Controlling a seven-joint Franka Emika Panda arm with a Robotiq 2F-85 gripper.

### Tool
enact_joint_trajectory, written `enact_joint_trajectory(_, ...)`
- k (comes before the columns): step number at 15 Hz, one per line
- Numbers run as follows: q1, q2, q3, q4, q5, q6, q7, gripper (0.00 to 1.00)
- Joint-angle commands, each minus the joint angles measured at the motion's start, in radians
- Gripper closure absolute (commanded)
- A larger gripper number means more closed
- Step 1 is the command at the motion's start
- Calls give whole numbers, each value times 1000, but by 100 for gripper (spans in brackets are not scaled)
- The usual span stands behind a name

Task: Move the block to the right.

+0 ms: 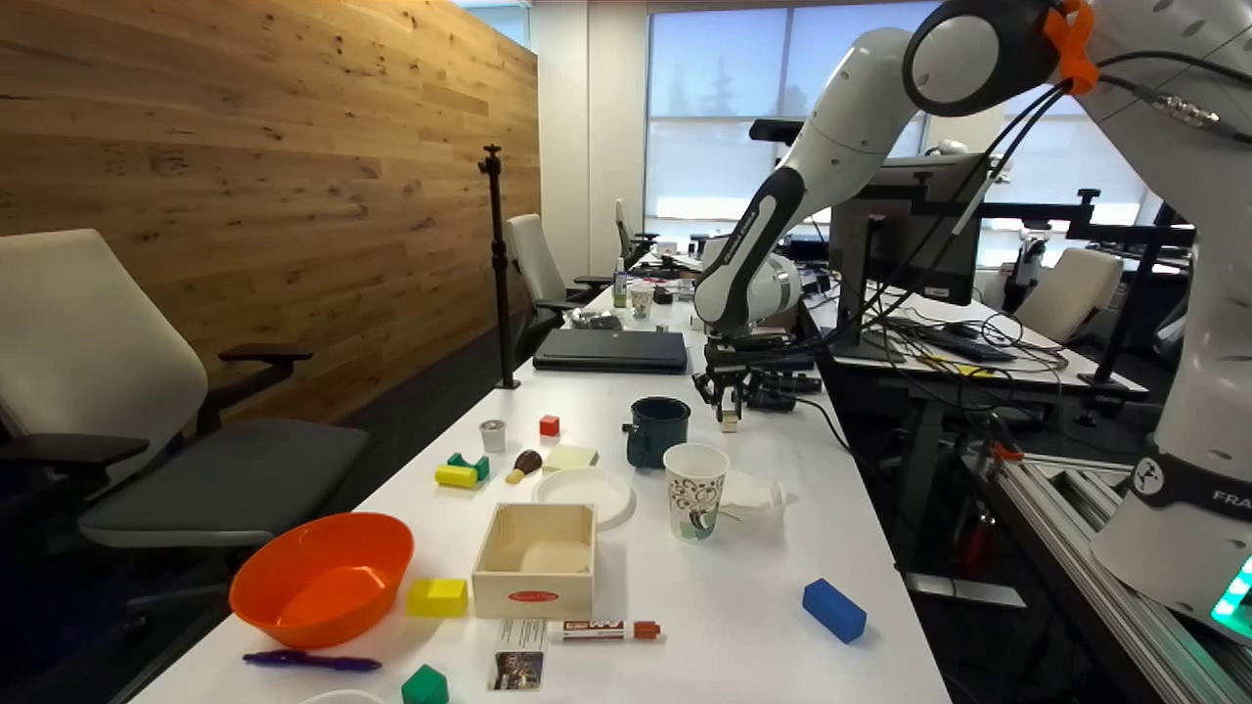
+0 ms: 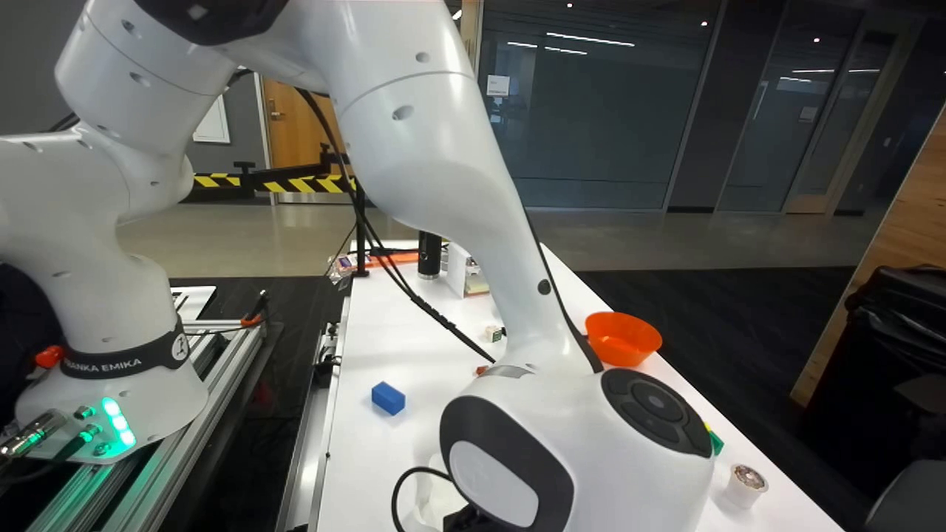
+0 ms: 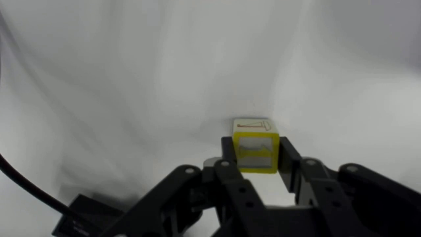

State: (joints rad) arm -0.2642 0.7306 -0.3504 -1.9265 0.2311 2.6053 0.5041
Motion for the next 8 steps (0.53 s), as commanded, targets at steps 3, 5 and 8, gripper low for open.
enact_joint_trajectory(3,24,13,6,-65,26,404,-25,90)
enact_joint_trajectory(5,6,39,37,-69,43,560,-48,90)
enact_joint_trajectory(8,-40,89,103,-64,50,795,-82,90)
